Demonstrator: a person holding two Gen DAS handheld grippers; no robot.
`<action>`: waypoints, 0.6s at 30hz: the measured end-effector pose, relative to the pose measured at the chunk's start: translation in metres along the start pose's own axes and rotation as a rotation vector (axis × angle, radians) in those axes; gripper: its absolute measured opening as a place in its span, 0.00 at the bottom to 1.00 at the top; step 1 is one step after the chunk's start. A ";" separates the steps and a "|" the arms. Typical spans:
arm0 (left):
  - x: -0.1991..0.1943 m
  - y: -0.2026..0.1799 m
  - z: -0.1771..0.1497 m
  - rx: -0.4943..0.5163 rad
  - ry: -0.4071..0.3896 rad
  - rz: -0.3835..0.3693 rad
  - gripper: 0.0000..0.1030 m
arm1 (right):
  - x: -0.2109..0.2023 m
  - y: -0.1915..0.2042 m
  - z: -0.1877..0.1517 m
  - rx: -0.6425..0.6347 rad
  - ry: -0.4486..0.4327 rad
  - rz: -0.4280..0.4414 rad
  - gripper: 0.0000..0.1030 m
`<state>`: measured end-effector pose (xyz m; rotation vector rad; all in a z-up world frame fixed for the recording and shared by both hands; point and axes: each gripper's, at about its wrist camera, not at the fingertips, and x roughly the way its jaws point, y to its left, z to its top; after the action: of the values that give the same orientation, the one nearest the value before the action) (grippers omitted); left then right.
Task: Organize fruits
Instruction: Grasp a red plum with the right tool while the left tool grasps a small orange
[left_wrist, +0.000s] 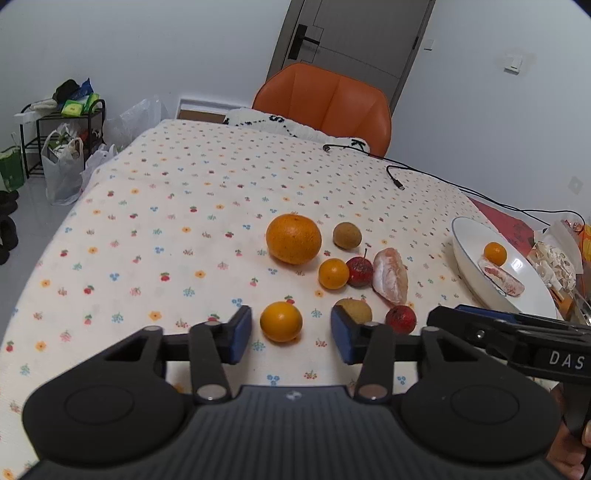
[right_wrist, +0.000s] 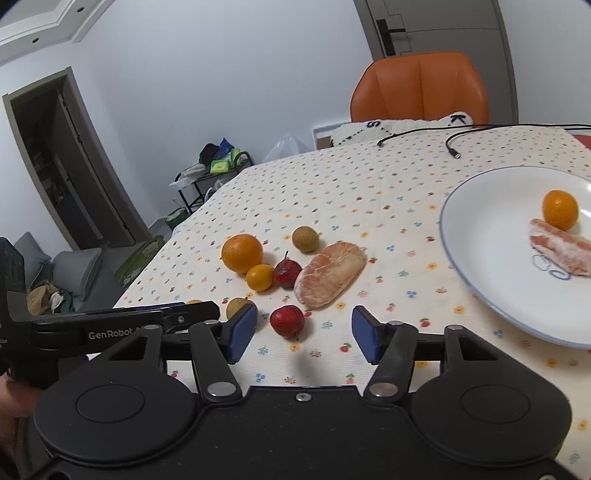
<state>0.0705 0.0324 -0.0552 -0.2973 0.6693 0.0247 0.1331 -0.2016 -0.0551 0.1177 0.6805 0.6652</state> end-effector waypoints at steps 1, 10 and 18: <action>0.000 0.000 -0.001 0.003 -0.008 0.003 0.36 | 0.002 0.001 0.000 -0.002 0.004 0.002 0.52; -0.005 -0.001 0.001 0.008 -0.015 -0.017 0.22 | 0.021 0.006 -0.001 -0.005 0.033 0.007 0.38; -0.012 -0.007 0.004 0.017 -0.036 -0.027 0.22 | 0.017 0.005 -0.003 -0.002 0.032 0.023 0.21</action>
<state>0.0646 0.0273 -0.0427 -0.2892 0.6292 -0.0010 0.1385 -0.1876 -0.0655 0.1135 0.7097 0.6910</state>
